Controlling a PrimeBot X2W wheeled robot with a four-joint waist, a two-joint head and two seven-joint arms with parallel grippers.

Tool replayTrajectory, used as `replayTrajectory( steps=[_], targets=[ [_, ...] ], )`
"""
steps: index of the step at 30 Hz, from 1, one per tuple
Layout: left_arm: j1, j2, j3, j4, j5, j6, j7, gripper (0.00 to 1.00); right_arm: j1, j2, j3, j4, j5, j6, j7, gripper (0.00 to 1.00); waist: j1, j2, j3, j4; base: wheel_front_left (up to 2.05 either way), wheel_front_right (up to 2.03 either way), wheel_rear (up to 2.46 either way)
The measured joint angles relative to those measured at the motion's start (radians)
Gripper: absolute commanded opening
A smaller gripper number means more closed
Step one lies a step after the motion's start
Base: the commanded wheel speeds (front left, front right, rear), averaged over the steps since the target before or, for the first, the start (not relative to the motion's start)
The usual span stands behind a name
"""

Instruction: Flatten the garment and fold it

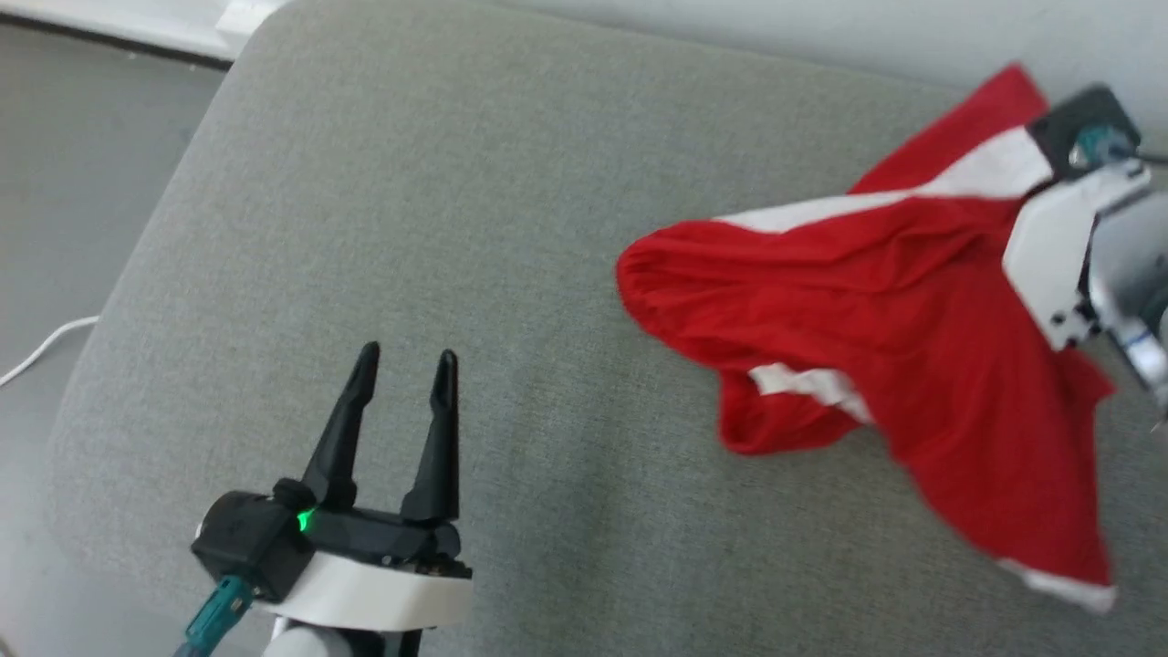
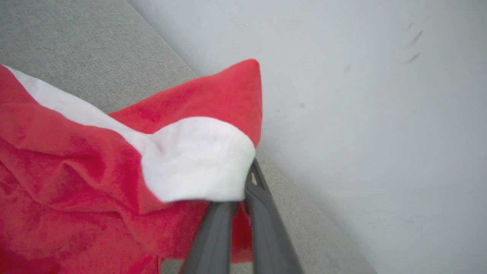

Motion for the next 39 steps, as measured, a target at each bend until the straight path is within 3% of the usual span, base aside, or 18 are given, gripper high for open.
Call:
replayTrajectory(
  steps=[5,6,7,8,14,20,27,30,34,39],
  targets=[
    [-0.039,-0.002,-0.034,0.022,-0.029,0.001,0.0,1.0,-0.141,-0.092,0.102,0.112,0.062,0.001,0.007,0.0,0.0,0.0,0.043,0.039,0.0,0.0,0.0],
    [-0.046,-0.002,-0.039,0.025,-0.033,0.001,0.0,1.0,-0.153,-0.095,0.102,0.151,0.063,0.001,0.008,0.24,0.0,0.0,0.052,0.047,0.0,0.0,0.0],
    [-0.053,-0.002,-0.044,0.028,-0.036,0.002,0.0,1.0,-0.16,-0.094,0.099,0.188,0.062,0.001,0.012,0.82,0.0,0.0,0.06,0.055,0.0,0.0,0.0],
    [-0.06,-0.002,-0.049,0.03,-0.041,0.004,0.0,1.0,-0.161,-0.09,0.092,0.22,0.061,0.001,0.014,1.0,0.0001,0.0,0.068,0.062,0.0,0.0,0.0],
    [-0.076,-0.002,-0.055,0.039,-0.039,0.009,0.0,1.0,-0.161,-0.002,0.019,0.294,0.045,0.001,-0.038,1.0,0.0002,0.0,0.093,0.085,0.0,0.0,0.0],
    [-0.072,-0.002,-0.037,0.038,-0.014,0.01,0.0,1.0,-0.111,0.08,-0.107,0.16,0.043,0.001,-0.116,1.0,-0.0002,0.0,0.061,0.069,0.0,0.0,0.0],
    [-0.012,-0.003,-0.006,0.021,0.012,0.015,0.0,1.0,0.232,0.175,-0.312,-0.169,0.028,0.001,-0.148,1.0,-0.0004,0.0,0.002,0.005,0.0,0.0,0.0],
    [0.002,-0.003,-0.001,0.014,0.021,0.015,0.0,1.0,0.417,0.251,-0.395,-0.273,0.021,0.001,-0.166,1.0,-0.0003,0.0,-0.016,-0.025,0.0,0.0,0.0],
    [0.005,-0.003,0.005,0.008,0.024,0.014,0.0,1.0,0.621,0.349,-0.469,-0.337,0.013,0.001,-0.185,1.0,-0.0004,0.0,-0.033,-0.054,0.0,0.0,0.0],
    [0.007,-0.003,0.008,0.006,0.032,0.005,0.0,1.0,0.742,0.392,-0.511,-0.347,0.005,0.001,-0.2,1.0,-0.0003,0.0,-0.045,-0.066,0.0,0.0,0.0]
  ],
)
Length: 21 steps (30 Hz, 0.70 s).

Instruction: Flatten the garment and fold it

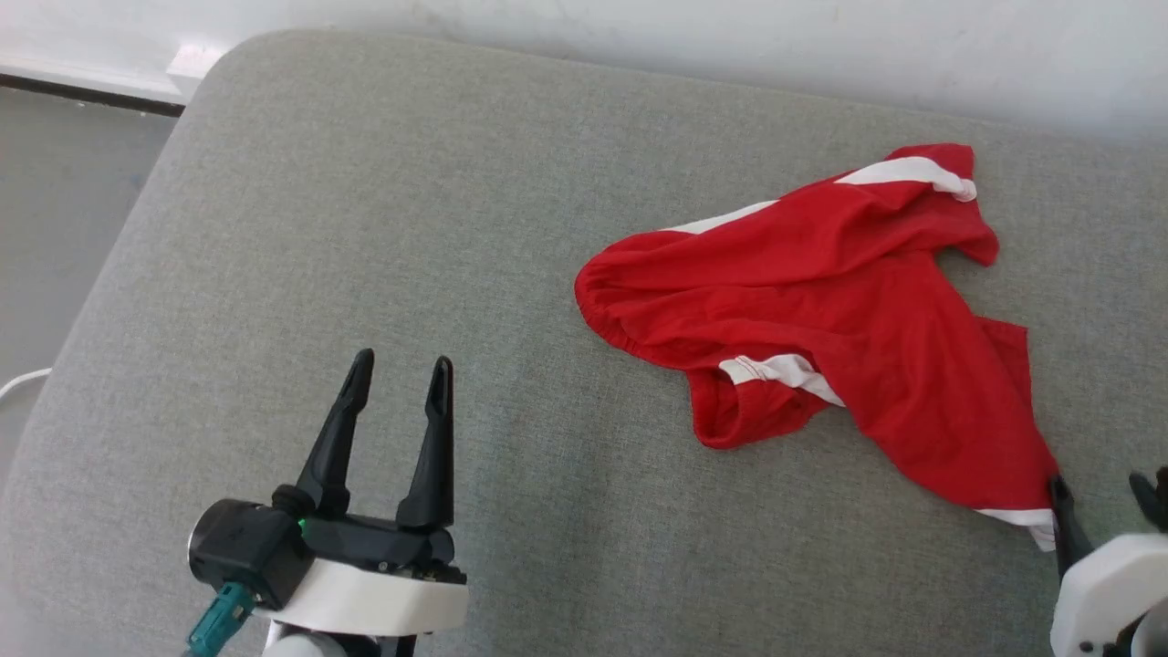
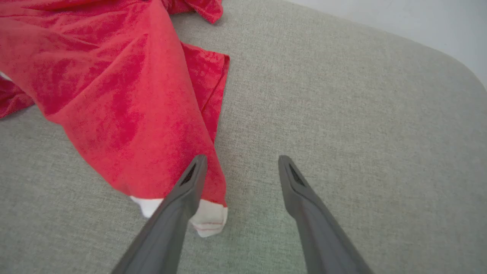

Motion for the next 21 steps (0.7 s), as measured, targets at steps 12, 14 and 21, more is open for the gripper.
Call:
replayTrajectory(
  steps=[12,14,21],
  targets=[
    [0.014,0.0,0.002,0.007,0.016,-0.009,0.0,1.0,-0.025,0.016,0.031,0.08,-0.014,0.0,-0.009,0.0,0.0001,0.0,-0.035,0.011,0.0,0.0,0.0],
    [0.022,0.0,0.004,0.007,0.016,-0.009,0.0,1.0,-0.047,0.003,0.036,0.076,-0.015,0.0,-0.008,0.0,0.0,0.0,-0.039,0.01,0.0,0.0,0.0],
    [0.022,0.0,-0.001,0.007,0.016,-0.01,0.0,1.0,-0.093,-0.079,0.005,0.02,-0.009,0.0,0.047,0.08,0.0001,0.0,-0.042,0.01,0.0,0.0,0.0]
  ],
)
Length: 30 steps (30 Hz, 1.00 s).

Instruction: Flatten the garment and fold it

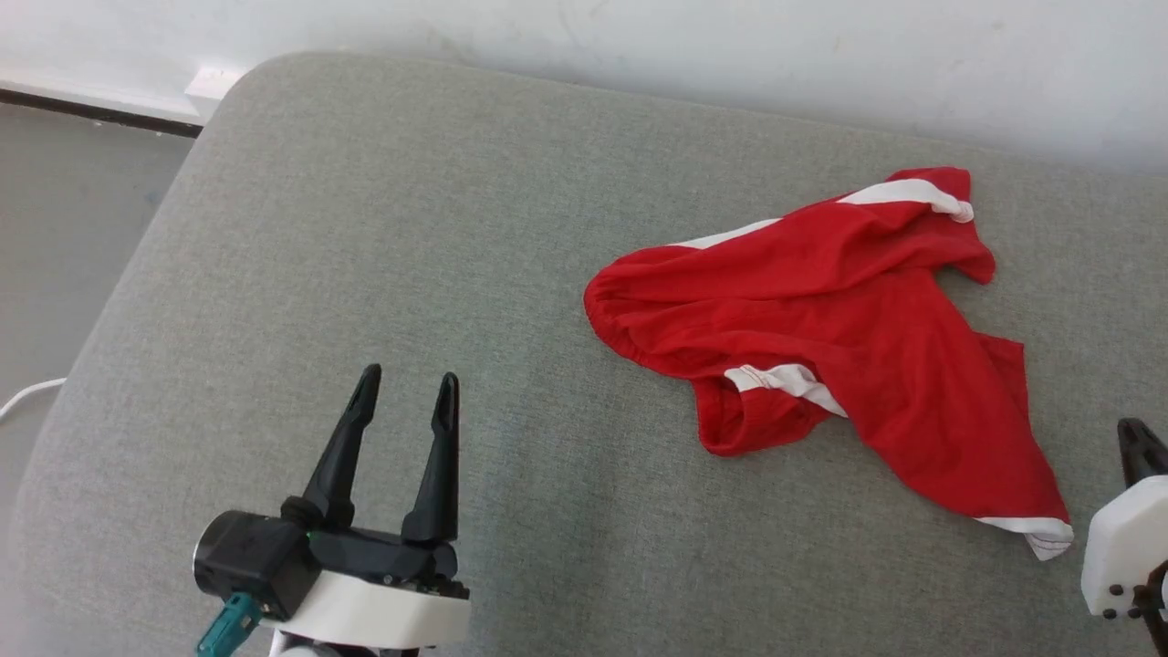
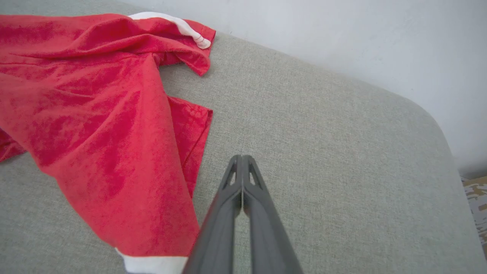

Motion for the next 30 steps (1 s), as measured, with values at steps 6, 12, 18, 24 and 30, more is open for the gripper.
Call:
replayTrajectory(
  steps=[6,12,18,24,30],
  targets=[
    [0.0,0.0,-0.002,0.0,-0.002,-0.006,0.0,1.0,0.034,0.001,0.025,0.011,0.091,0.0,0.094,1.0,0.0,0.0,0.012,0.015,0.0,0.0,0.0],
    [0.0,0.0,0.006,0.0,-0.002,-0.006,0.0,1.0,0.064,0.005,0.042,0.035,0.136,0.0,0.158,1.0,0.0,0.0,0.033,0.028,0.0,0.0,0.0],
    [-0.001,0.0,0.013,0.0,-0.002,-0.007,0.0,1.0,0.059,0.031,0.034,0.039,0.135,0.0,0.155,0.0,0.0,0.0,0.047,0.027,0.0,0.0,0.0],
    [-0.004,0.0,0.014,0.0,-0.002,-0.007,0.0,1.0,0.002,0.004,0.019,0.03,0.09,0.0,0.094,0.0,0.0,0.0,0.052,0.01,0.0,0.0,0.0],
    [-0.009,0.0,0.012,0.004,-0.002,-0.007,0.0,1.0,-0.048,-0.097,-0.003,0.019,0.045,0.0,0.077,0.0,0.0,0.0,0.045,0.001,0.0,0.0,0.0]
  ],
)
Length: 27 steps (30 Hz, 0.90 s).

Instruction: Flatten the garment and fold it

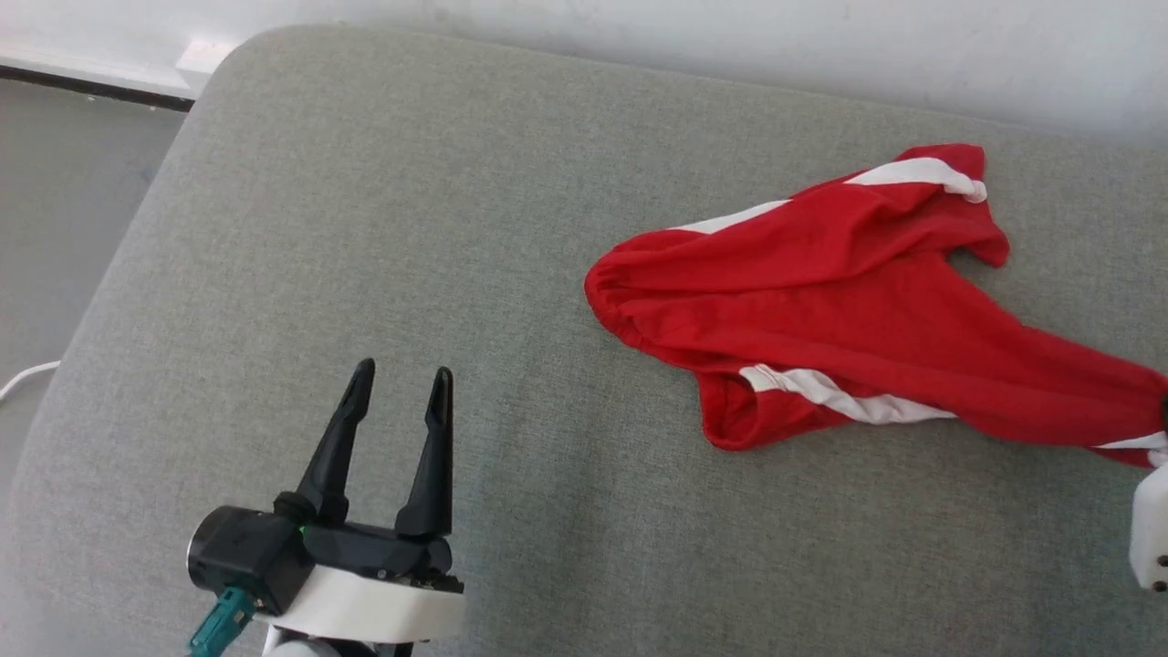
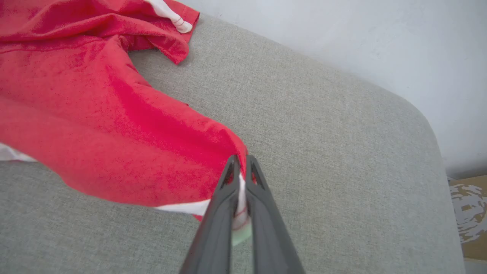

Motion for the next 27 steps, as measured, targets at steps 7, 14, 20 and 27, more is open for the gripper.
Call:
replayTrajectory(
  steps=[7,14,20,27],
  targets=[
    [0.0,0.0,-0.004,0.011,0.0,-0.001,0.0,1.0,-0.008,-0.032,-0.005,0.099,-0.035,0.0,-0.037,1.0,0.0,0.0,-0.005,0.0,0.0,0.0,0.0],
    [0.0,0.0,-0.006,0.019,0.001,-0.001,0.0,1.0,-0.052,0.008,0.015,0.103,-0.031,0.0,-0.082,1.0,0.0,0.0,-0.027,0.0,0.0,0.0,0.0],
    [0.004,0.0,-0.007,0.025,0.002,-0.001,0.0,1.0,-0.081,0.079,0.158,-0.027,0.053,0.0,-0.056,1.0,-0.0001,0.0,-0.061,-0.001,0.0,0.0,0.0],
    [0.01,0.0,-0.018,0.029,0.002,-0.001,0.0,1.0,-0.053,0.107,0.374,-0.03,0.143,0.0,0.036,1.0,-0.0002,0.0,-0.078,0.013,0.0,0.0,0.0]
  ],
)
